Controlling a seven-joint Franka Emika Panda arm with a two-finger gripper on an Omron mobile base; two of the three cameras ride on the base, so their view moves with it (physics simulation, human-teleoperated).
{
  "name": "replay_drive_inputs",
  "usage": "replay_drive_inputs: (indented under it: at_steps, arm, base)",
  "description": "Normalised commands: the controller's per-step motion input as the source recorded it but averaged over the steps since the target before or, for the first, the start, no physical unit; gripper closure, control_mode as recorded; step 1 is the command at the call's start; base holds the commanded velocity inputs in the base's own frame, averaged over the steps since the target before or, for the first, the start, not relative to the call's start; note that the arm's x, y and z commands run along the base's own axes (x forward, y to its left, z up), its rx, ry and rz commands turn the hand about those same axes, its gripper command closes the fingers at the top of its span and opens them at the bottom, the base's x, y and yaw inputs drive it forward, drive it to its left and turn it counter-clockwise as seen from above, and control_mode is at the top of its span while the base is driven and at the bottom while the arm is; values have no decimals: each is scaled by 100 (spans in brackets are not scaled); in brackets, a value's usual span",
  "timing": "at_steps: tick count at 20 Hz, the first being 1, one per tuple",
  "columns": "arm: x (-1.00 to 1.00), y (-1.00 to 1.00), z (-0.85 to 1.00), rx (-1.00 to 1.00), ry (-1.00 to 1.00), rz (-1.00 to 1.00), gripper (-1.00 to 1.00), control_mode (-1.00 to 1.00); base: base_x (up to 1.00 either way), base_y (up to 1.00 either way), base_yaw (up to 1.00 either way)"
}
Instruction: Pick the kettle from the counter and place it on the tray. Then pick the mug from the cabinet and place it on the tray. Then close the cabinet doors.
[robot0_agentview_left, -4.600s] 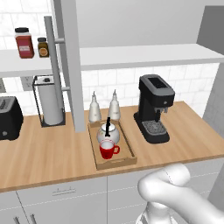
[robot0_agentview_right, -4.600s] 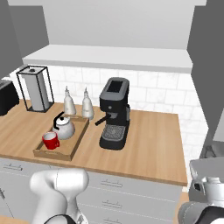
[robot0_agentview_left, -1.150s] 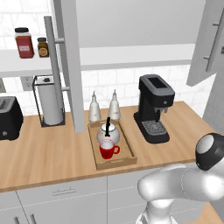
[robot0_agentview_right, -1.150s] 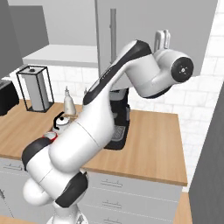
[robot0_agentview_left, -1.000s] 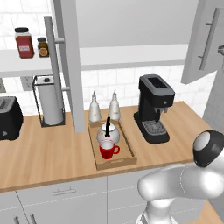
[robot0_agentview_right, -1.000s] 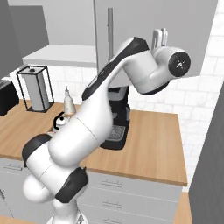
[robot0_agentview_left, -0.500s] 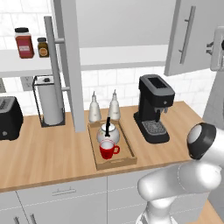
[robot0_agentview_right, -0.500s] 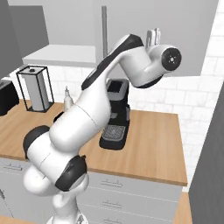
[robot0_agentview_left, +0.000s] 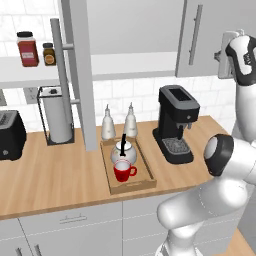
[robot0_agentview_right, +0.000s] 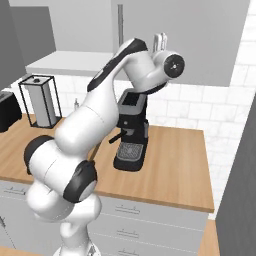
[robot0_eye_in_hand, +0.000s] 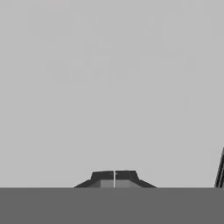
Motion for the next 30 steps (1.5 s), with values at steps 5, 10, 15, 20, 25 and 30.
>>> replay_drive_inputs:
  at_steps: [5, 10, 15, 20, 25, 30]
  arm:
    - [95, 79, -11, 0, -11, -1, 100, -100]
    - [57, 47, -8, 0, -10, -4, 100, -100]
    - [-92, 30, -3, -11, 0, 1, 100, -100]
    - [-100, 67, -4, -15, -16, 17, 100, -100]
    - [-100, 100, 0, -19, -42, 0, 100, -100]
    - [-100, 100, 0, -20, -27, 0, 100, -100]
  base:
    - [0, 0, 0]
    - [0, 0, 0]
    - [0, 0, 0]
    - [0, 0, 0]
    - [0, 0, 0]
    - [0, 0, 0]
